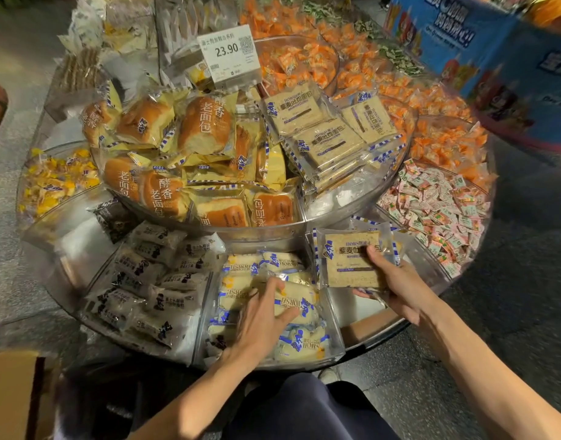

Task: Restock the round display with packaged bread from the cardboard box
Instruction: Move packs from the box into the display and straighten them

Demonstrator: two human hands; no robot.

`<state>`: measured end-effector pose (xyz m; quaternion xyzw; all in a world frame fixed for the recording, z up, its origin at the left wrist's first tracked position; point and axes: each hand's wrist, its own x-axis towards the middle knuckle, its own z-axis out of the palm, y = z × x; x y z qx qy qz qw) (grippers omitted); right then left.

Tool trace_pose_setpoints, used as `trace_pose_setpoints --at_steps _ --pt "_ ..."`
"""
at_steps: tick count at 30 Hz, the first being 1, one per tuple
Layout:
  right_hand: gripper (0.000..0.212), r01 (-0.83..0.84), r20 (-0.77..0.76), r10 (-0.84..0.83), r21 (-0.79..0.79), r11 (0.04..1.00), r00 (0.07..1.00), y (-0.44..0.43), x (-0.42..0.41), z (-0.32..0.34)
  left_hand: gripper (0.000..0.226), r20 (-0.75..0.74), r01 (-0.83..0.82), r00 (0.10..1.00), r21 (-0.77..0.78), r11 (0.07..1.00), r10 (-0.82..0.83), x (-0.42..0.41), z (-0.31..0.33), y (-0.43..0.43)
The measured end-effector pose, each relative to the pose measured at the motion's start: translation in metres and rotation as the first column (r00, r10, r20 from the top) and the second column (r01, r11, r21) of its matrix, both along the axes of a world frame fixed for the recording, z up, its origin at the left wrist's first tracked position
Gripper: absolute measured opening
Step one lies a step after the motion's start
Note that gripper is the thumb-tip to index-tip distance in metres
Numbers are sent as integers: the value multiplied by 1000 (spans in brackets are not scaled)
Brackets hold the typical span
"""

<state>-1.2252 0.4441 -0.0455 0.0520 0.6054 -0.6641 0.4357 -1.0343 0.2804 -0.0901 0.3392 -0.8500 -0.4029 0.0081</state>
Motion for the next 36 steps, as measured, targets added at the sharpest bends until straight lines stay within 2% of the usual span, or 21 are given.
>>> trace_pose_setpoints --at_steps 3,7,13,15,17,19,24,26,28,29,30,31,32,33,34,35,36 --pt "51 -25 -3 25 -11 1000 1000 -2 7 -1 46 62 108 994 -342 933 -92 2 -12 -4" --pt "55 -57 10 57 -17 998 998 -5 14 -1 49 200 224 970 -506 833 -139 -3 -19 -9" --pt "58 -54 44 55 -19 998 998 -5 21 1 54 368 385 907 -532 754 -203 -5 -19 -17" --pt "54 -35 43 37 -33 999 998 -4 23 4 54 338 350 923 -539 766 -184 -5 -21 -19" --pt "44 -25 39 27 -45 999 999 -3 24 7 52 246 243 962 -571 784 -119 -7 -22 -25" --pt "35 -20 38 21 -43 999 999 0 25 9 53 210 213 972 -587 781 -106 -8 -24 -30" --pt "38 -4 27 5 -26 1000 1000 -1 34 12 58 377 447 886 -530 721 -272 -3 -23 -22" --pt "40 6 30 -5 -30 1000 1000 -4 39 14 56 405 473 869 -511 718 -284 -1 -23 -23" --pt "41 34 43 -32 -38 999 999 -7 43 17 54 337 433 894 -484 760 -295 -2 -21 -25" --pt "42 50 49 -48 -41 998 998 -8 45 18 52 224 351 934 -448 822 -277 -4 -16 -26" --pt "44 62 51 -60 -40 997 997 -10 47 19 49 78 225 974 -341 912 -211 -8 -6 -27" --pt "46 58 47 -57 -39 998 997 -12 48 20 49 -47 99 993 -139 985 -107 -14 5 -28" --pt "49 40 39 -38 -43 998 999 -14 50 22 54 -111 20 994 143 990 -4 -20 16 -30" --pt "52 10 27 -8 -57 998 1000 -16 52 24 69 -114 -13 991 407 913 65 -26 28 -31" --pt "56 -21 19 23 -80 997 1000 -18 55 27 91 -77 -15 995 555 832 69 -31 35 -34" --pt "60 -44 16 46 -108 993 999 -20 57 29 110 -52 5 998 613 790 34 -34 45 -34" --pt "66 -54 26 58 -135 989 998 -22 59 31 121 -45 28 999 620 784 0 -36 49 -35"
